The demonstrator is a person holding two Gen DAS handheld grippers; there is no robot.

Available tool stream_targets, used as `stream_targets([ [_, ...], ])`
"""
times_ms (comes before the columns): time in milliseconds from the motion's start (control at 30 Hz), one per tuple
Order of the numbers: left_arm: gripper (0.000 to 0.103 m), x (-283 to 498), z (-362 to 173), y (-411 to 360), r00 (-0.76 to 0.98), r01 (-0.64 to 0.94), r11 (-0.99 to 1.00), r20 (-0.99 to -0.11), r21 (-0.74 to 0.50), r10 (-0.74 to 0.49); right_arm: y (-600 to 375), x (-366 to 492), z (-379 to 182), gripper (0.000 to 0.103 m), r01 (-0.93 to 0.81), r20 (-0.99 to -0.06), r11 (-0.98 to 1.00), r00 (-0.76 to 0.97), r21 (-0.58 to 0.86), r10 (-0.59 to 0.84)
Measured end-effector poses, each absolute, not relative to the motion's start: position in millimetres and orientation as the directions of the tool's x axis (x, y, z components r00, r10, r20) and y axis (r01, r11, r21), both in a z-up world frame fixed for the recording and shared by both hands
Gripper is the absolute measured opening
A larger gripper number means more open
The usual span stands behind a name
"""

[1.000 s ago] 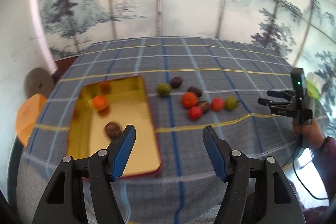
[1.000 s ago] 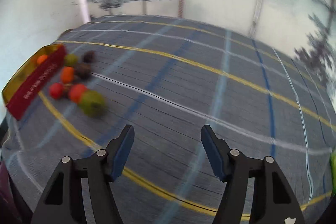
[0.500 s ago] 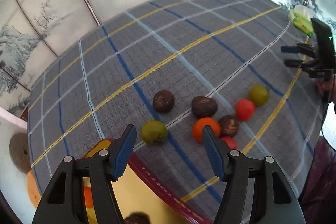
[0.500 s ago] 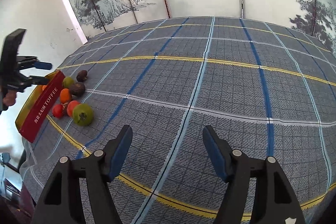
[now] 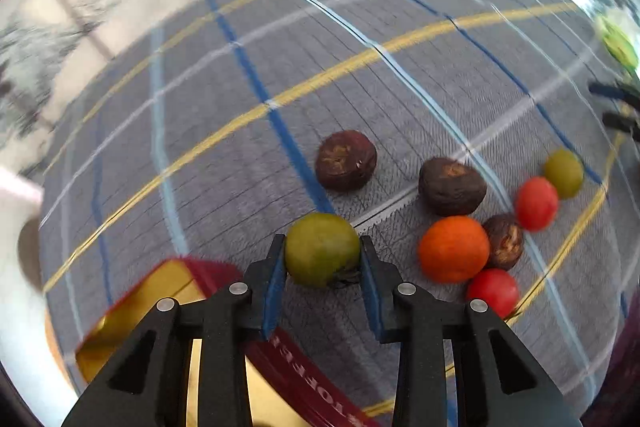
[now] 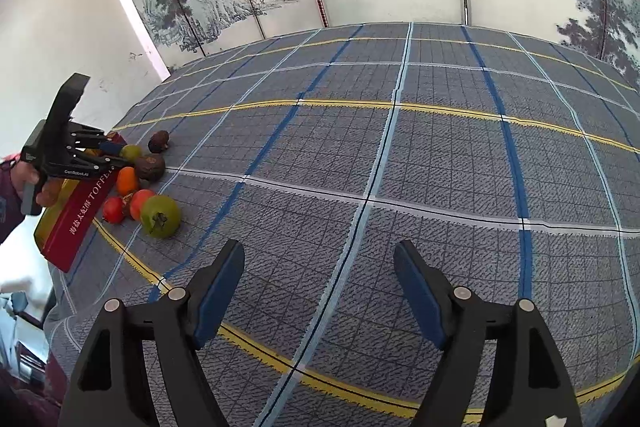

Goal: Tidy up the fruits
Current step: 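Carry the green lime into the tin with the left tool while the right tool grasps a red tomato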

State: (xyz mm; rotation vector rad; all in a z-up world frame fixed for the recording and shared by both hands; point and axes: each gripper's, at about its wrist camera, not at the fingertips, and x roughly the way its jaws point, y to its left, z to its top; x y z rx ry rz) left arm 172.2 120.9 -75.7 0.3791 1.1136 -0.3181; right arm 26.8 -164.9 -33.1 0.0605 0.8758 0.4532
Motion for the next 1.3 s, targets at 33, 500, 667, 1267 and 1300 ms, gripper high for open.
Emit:
stream_targets([
  [33,0.035,164,-67,122,0.444,0.392,0.911,-0.894,0.130,-0.064,-165,27,-33,0.076,-0.358,-0.729,0.904,0.551,0.234,0.407],
  [500,0.036,20,-1,126,0.619,0.041,0.999,-0.785,0.005,-0.021,-160,31,-38,0.085,-0.337,-0.757,0.922,0.547,0.192,0.358],
  [667,0.036,-11,3,138,0.647,-0.036,0.999,-0.762,0.010,0.031,-159,31,-39,0.088,-0.329,-0.762,0.928,0.552,0.176,0.340],
  [1267,0.036,-54,3,183,0.659,-0.125,0.992,-0.747,0.005,0.087,-32,-17,21,0.063,-0.783,-0.694,0.618,0.411,0.063,0.591],
  [1300,0.036,-55,3,183,0.661,-0.123,0.992,-0.746,0.007,0.087,-20,-13,21,0.063,-0.807,-0.717,0.591,0.401,0.019,0.571],
])
